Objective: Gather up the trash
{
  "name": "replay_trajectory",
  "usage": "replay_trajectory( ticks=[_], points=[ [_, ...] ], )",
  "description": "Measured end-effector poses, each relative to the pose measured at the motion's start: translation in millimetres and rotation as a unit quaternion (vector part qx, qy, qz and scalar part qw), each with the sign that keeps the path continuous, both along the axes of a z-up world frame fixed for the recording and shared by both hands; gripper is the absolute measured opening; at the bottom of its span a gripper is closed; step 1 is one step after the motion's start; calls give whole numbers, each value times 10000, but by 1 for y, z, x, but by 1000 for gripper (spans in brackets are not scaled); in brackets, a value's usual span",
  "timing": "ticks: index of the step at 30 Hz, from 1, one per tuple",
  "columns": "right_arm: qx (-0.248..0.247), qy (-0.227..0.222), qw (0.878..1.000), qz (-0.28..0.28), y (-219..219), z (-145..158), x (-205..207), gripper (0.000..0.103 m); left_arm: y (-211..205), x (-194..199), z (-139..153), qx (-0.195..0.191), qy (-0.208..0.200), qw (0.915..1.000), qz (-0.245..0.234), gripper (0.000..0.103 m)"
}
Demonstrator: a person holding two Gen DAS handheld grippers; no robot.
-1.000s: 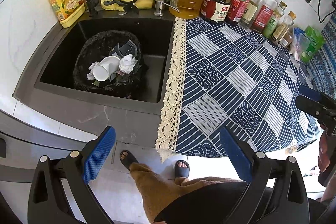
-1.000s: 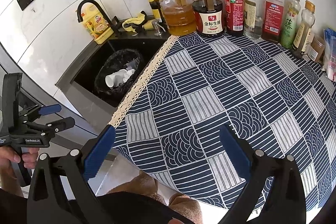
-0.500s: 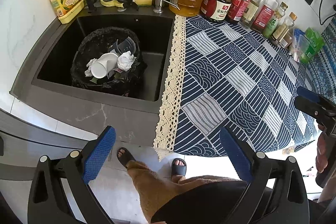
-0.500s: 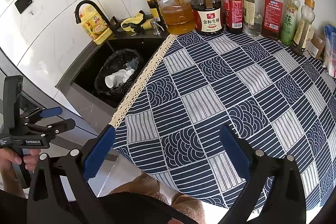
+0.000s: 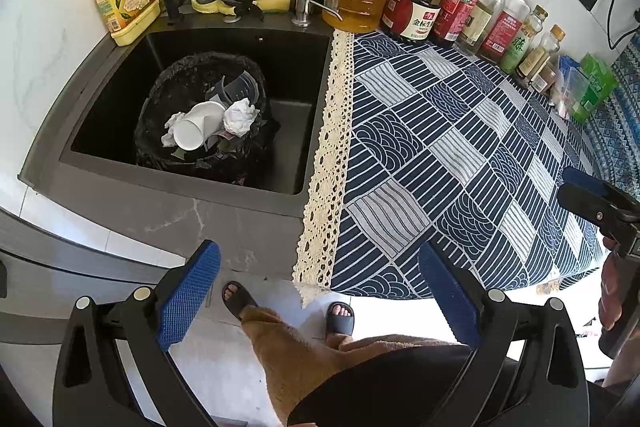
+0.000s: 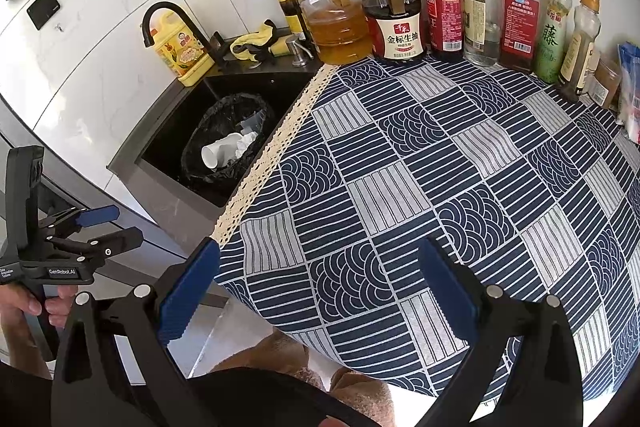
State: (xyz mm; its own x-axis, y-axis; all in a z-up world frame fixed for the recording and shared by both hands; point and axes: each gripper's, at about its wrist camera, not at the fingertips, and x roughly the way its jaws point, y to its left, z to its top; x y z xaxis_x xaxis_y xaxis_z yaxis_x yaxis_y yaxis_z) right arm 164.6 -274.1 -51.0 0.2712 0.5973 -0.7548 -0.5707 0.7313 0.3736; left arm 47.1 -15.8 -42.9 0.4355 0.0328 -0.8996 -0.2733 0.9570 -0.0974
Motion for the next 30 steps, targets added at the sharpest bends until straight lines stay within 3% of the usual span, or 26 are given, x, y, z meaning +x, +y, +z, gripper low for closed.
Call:
replay_trajectory(
  ticks=[30],
  points=[
    [-2,10,10000,-13,5,2,-10,98,6,-12,4,-156,-70,9997,147,96]
  ],
)
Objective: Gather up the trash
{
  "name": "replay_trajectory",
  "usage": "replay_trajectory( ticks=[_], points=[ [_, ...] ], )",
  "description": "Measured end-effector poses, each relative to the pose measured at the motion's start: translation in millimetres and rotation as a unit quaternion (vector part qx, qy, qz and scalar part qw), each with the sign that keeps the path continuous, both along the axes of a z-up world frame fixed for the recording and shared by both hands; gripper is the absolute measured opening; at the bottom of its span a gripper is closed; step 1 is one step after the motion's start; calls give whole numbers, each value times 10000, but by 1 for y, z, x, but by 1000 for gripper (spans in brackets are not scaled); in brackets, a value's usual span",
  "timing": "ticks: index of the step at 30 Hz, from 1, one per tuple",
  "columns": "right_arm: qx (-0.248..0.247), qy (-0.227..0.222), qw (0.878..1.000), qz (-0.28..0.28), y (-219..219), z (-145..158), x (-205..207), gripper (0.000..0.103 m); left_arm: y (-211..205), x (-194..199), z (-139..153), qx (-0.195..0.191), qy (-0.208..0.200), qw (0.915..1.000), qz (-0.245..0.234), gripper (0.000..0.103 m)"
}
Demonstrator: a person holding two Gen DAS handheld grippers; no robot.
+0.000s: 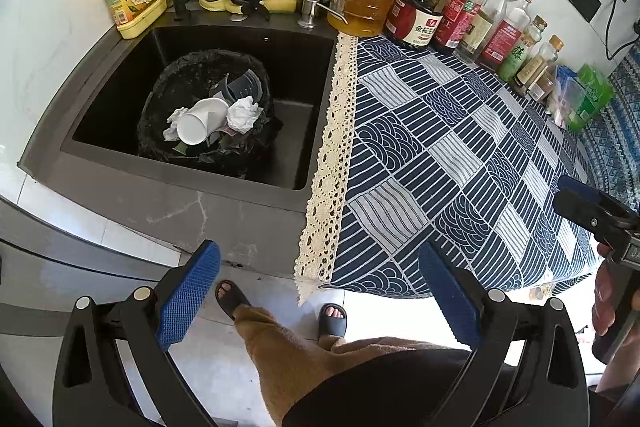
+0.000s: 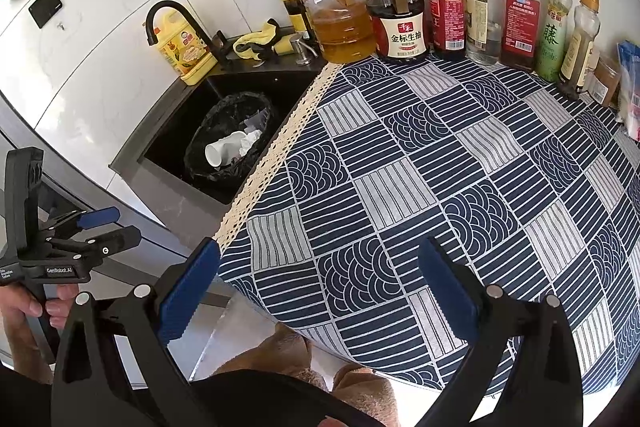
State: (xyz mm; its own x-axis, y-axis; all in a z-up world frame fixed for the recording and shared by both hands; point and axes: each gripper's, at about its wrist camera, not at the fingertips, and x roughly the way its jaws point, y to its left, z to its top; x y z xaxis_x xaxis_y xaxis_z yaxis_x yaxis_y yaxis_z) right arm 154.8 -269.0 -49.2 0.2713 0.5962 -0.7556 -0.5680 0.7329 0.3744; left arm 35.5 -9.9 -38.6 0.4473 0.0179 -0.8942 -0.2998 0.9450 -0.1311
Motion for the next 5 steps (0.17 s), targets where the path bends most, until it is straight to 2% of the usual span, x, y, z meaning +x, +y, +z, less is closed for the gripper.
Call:
replay_trajectory(
  ticks=[5],
  points=[
    [20,17,10000,-23,1,-1,0,98,1,0,-1,32,45,10000,0,96]
  ],
)
